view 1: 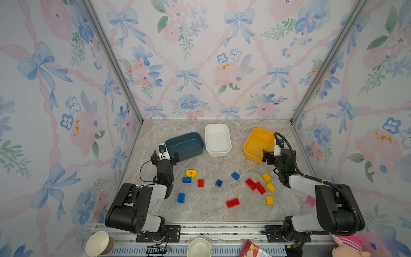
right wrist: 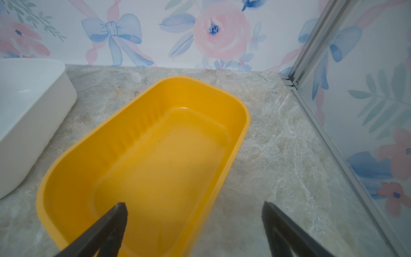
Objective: Sort the legos into containers by color
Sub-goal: 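Move the left gripper over the near corner of the dark teal bin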
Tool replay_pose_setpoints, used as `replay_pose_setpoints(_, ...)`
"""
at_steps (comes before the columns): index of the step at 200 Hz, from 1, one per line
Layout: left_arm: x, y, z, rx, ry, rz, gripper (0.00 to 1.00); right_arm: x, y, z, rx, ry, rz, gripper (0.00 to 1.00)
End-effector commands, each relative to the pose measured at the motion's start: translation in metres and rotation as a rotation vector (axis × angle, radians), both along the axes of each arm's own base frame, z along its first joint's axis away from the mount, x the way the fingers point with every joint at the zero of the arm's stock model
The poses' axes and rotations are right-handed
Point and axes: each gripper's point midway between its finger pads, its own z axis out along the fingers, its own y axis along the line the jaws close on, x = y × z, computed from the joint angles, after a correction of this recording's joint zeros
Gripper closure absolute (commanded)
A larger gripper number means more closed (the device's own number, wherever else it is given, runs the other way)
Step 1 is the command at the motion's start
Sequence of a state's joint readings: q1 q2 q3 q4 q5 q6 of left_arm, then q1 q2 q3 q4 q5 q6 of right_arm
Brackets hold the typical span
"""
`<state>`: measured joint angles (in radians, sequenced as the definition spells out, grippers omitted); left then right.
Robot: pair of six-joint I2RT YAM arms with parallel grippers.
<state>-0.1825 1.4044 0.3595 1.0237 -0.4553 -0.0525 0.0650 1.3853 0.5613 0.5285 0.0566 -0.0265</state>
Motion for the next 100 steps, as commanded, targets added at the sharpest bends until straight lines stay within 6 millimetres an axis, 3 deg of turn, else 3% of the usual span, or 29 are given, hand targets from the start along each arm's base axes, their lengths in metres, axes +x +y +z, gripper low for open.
replay_pose_setpoints(1,0.005,-0.010,-0.016,0.006,0.153,-0.050,0.02,-0.014,0.009,-0.008,-0.011,0.119,0.012,0.03)
replay_pose_setpoints(54,0.011,-0.073,-0.015,-0.013,0.328,-0.230,0.09,-0.022,0.022,0.004,-0.023,0.168,0.019,0.03)
replay_pose_setpoints(100,0.005,-0.140,-0.039,-0.116,0.500,-0.421,0.20,-0.022,0.029,0.010,-0.020,0.192,0.025,0.03)
